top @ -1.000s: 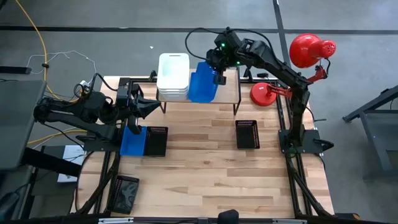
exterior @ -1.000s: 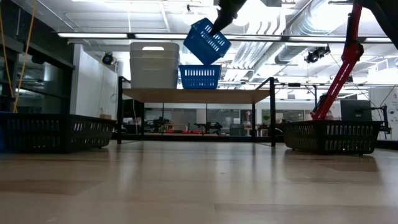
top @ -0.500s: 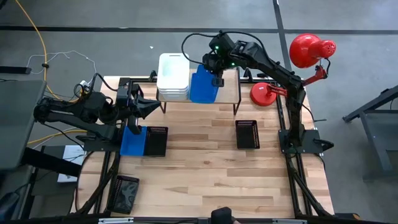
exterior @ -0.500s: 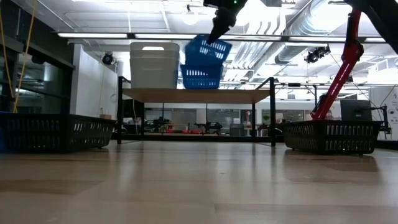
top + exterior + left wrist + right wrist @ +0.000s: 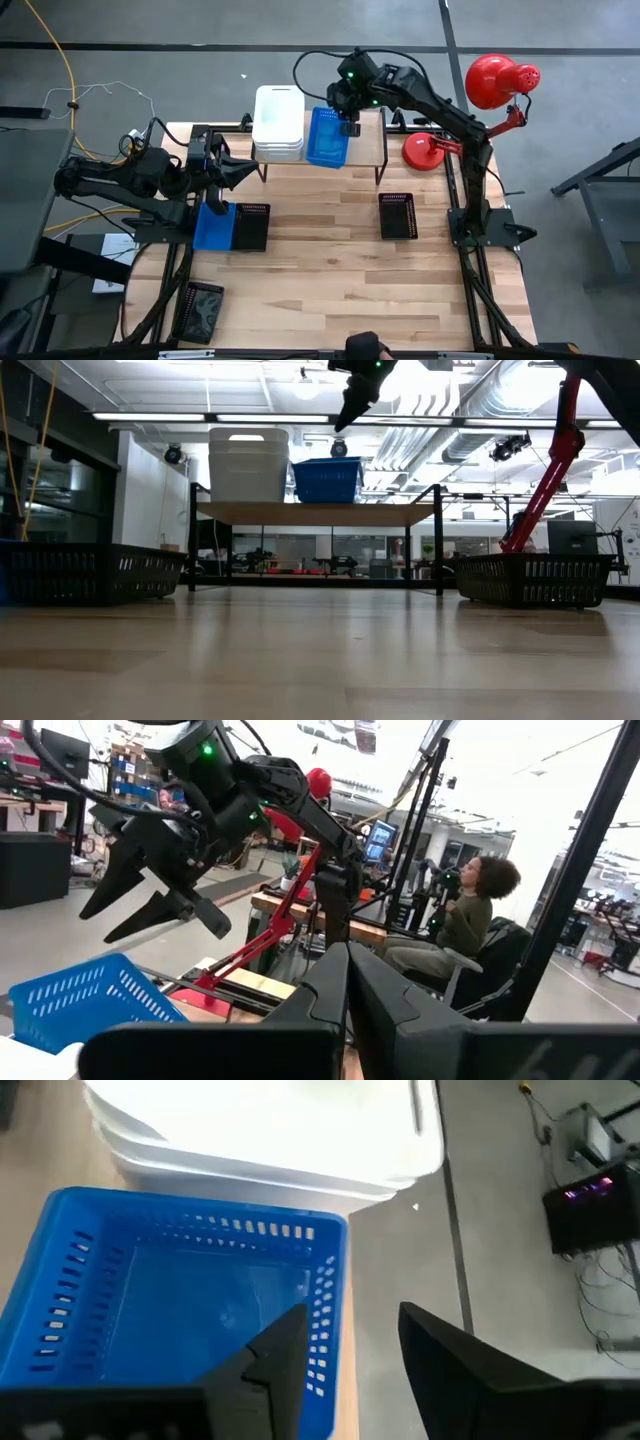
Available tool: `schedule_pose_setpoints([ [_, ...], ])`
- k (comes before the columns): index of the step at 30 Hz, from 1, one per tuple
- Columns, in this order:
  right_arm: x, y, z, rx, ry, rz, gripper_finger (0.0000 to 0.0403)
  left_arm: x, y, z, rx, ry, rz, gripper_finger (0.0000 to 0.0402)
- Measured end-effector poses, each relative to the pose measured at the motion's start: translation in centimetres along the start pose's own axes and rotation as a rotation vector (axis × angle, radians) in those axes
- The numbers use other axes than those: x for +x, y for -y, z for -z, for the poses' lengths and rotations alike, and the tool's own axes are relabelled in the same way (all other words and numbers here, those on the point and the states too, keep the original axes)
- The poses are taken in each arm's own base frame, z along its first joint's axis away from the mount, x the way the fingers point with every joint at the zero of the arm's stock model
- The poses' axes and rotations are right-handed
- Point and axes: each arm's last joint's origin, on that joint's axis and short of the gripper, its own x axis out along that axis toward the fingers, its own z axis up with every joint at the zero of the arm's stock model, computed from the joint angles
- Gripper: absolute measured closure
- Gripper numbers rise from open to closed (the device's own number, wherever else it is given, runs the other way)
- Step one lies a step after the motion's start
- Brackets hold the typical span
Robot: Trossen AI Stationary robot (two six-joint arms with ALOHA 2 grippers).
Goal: Stack baskets on shelf by color
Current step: Stack the right blue bin on top of the blue bin on the shelf
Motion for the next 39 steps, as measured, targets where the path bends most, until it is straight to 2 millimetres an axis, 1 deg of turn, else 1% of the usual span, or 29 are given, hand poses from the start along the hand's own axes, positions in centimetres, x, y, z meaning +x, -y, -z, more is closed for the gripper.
schedule_pose_setpoints([
  [3, -0.5, 0.2, 0.2, 0.057, -0.009, 0.024, 0.0255, 0.0, 0.0, 0.0, 0.000, 0.000, 0.000, 0.0401],
  [6, -0.5, 1.0, 0.7, 0.208, 0.025, -0.037, 0.0270, 0.0, 0.0, 0.0, 0.000, 0.000, 0.000, 0.0401],
  [8, -0.5, 1.5, 1.2, 0.302, 0.051, -0.100, 0.0299, 0.0, 0.0, 0.0, 0.000, 0.000, -0.001, 0.0402],
  [11, -0.4, 2.0, 1.4, 0.373, 0.074, -0.120, 0.0376, 0.0, 0.0, 0.0, 0.000, 0.001, -0.004, 0.0402],
  [12, -0.3, 2.0, 1.3, 0.390, 0.088, -0.129, 0.0388, 0.0, 0.0, 0.0, 0.000, 0.000, -0.004, 0.0402],
  [14, -0.3, 2.2, 1.0, 0.429, 0.124, -0.133, 0.0388, 0.0, 0.0, 0.0, 0.007, 0.001, -0.004, 0.0402],
  [17, -0.4, 2.2, 0.2, 0.455, 0.183, -0.117, 0.0399, 0.0, 0.0, 0.0, 0.036, 0.001, -0.004, 0.0401],
  [22, 0.5, 1.9, -1.0, 0.501, 0.236, -0.072, 0.0402, 0.0, 0.0, 0.0, 0.048, 0.000, -0.004, 0.0402],
  [26, 2.2, 1.1, -1.3, 0.519, 0.189, -0.061, 0.0402, -0.1, 0.0, 0.0, 0.081, 0.002, -0.003, 0.0402],
  [29, 3.0, 0.3, -1.8, 0.505, 0.170, -0.034, 0.0403, -0.1, 0.0, -0.1, 0.089, 0.002, -0.003, 0.0402],
  [32, 3.0, 0.0, -2.0, 0.500, 0.175, -0.033, 0.0403, -0.2, -0.1, -0.2, 0.096, 0.009, -0.002, 0.0402],
  [39, 3.0, -0.4, -1.6, 0.494, 0.111, -0.047, 0.0403, -0.7, -0.2, -0.6, 0.114, 0.027, 0.000, 0.0401],
])
